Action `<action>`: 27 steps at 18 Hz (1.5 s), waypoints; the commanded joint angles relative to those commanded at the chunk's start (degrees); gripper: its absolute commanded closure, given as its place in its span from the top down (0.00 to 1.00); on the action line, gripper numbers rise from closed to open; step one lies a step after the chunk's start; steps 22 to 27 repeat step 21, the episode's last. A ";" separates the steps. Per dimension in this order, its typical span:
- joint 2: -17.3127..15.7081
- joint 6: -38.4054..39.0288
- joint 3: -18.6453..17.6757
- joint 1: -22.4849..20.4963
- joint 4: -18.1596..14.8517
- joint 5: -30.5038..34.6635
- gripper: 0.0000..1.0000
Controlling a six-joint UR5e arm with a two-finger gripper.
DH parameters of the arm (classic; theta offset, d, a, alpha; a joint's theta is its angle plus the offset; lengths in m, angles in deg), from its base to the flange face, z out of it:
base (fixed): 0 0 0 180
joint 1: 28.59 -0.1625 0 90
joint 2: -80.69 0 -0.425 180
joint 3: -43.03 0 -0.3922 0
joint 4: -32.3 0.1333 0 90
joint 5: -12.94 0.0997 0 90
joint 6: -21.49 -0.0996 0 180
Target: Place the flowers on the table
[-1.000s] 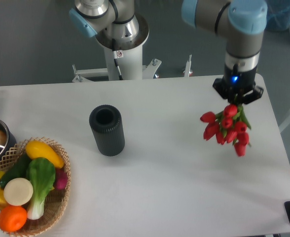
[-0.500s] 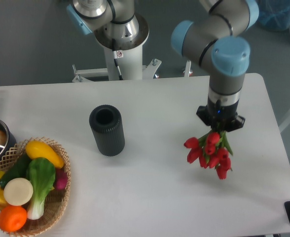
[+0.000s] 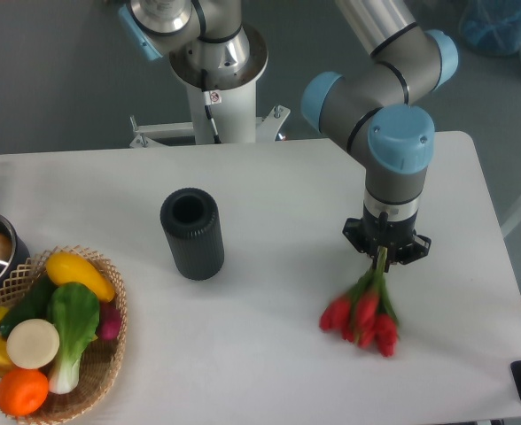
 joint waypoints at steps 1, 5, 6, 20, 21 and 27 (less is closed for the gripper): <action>-0.17 0.00 0.00 -0.09 0.00 0.09 0.65; -0.88 -0.09 0.00 -0.61 0.35 0.18 1.00; -1.40 -0.17 0.00 -0.70 0.35 0.35 1.00; -7.47 -6.23 -3.69 -7.99 0.44 -0.09 1.00; -7.82 -7.28 -4.39 -8.52 0.44 0.00 1.00; -7.82 -7.28 -4.39 -8.52 0.44 0.00 1.00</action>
